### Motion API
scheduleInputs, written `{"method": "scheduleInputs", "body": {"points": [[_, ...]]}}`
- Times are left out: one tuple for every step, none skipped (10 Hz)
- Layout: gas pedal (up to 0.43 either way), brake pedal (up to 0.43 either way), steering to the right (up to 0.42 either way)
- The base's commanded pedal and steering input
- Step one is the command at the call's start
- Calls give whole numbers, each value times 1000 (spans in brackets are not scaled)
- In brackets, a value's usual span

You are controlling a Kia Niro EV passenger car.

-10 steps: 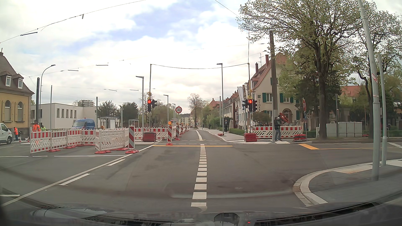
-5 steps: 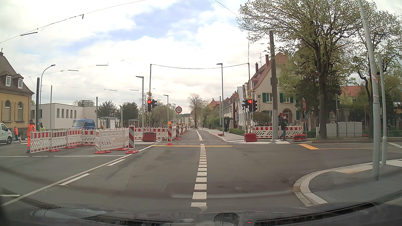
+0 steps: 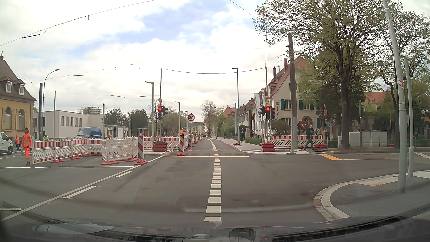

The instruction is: Follow the waypoints while adhering to traffic rules and regulations

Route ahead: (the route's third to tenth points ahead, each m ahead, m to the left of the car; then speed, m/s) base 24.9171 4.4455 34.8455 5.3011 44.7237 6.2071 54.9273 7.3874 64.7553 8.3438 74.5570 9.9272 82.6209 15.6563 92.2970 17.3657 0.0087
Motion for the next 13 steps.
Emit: {"method": "scheduleInputs", "body": {"points": [[0, 213, -28], [0, 213, -29], [0, 207, -29], [0, 213, -29], [0, 213, -29], [0, 213, -29], [0, 213, -29], [0, 213, -29], [0, 213, -29], [0, 213, -29], [0, 213, -29], [0, 220, -29], [0, 213, -29]]}}
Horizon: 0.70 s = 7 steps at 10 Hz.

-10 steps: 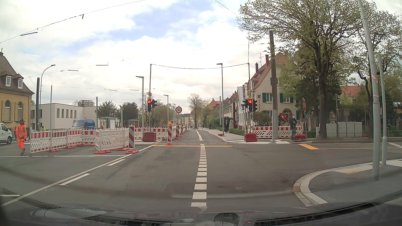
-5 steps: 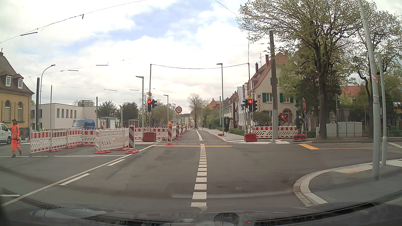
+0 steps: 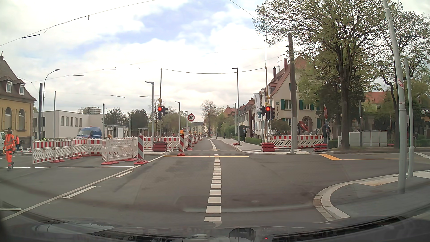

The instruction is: Follow the waypoints while adhering to traffic rules and regulations

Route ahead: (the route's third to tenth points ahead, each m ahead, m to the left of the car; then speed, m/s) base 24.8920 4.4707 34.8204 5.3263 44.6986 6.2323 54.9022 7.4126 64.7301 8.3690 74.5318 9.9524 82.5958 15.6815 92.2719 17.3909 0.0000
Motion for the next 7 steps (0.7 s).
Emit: {"method": "scheduleInputs", "body": {"points": [[0, 213, -29], [0, 213, -29], [0, 220, -29], [0, 213, -29], [0, 220, -29], [0, 213, -29], [0, 220, -29]]}}
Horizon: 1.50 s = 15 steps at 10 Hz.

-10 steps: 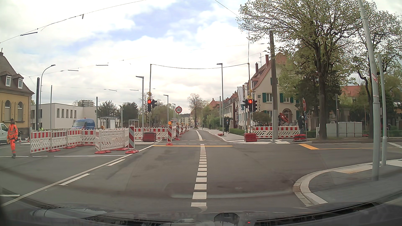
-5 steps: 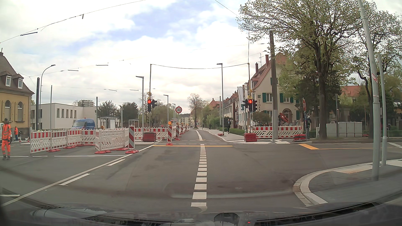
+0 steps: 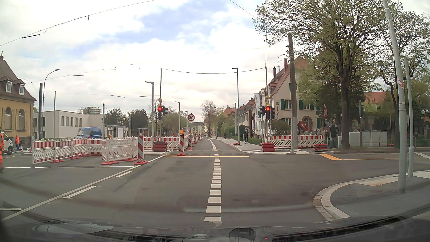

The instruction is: Follow the waypoints while adhering to traffic rules and regulations

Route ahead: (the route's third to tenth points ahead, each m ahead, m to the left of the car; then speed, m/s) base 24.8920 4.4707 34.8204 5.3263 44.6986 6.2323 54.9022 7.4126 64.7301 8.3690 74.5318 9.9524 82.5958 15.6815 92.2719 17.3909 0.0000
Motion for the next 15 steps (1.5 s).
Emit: {"method": "scheduleInputs", "body": {"points": [[0, 220, -29], [0, 220, -29], [0, 213, -29], [0, 213, -29], [0, 213, -29], [0, 213, -29], [0, 220, -29], [0, 213, -29], [0, 213, -29], [0, 220, -29], [0, 220, -29], [0, 213, -29], [0, 220, -29], [0, 220, -29], [0, 213, -29]]}}
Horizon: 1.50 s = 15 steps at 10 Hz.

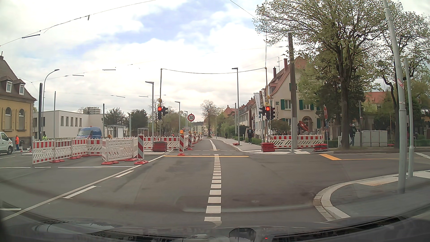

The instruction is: Follow the waypoints while adhering to traffic rules and regulations

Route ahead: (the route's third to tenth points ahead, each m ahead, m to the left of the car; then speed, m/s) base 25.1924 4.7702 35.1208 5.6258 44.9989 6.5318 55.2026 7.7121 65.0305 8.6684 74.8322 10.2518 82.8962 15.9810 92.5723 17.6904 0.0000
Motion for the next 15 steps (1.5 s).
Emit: {"method": "scheduleInputs", "body": {"points": [[0, 213, -29], [0, 220, -29], [0, 220, -29], [0, 213, -29], [0, 213, -29], [0, 220, -29], [0, 213, -29], [0, 220, -29], [0, 220, -29], [0, 213, -29], [0, 220, -29], [0, 201, -29], [0, 24, -29], [0, 0, -29], [0, 0, -29]]}}
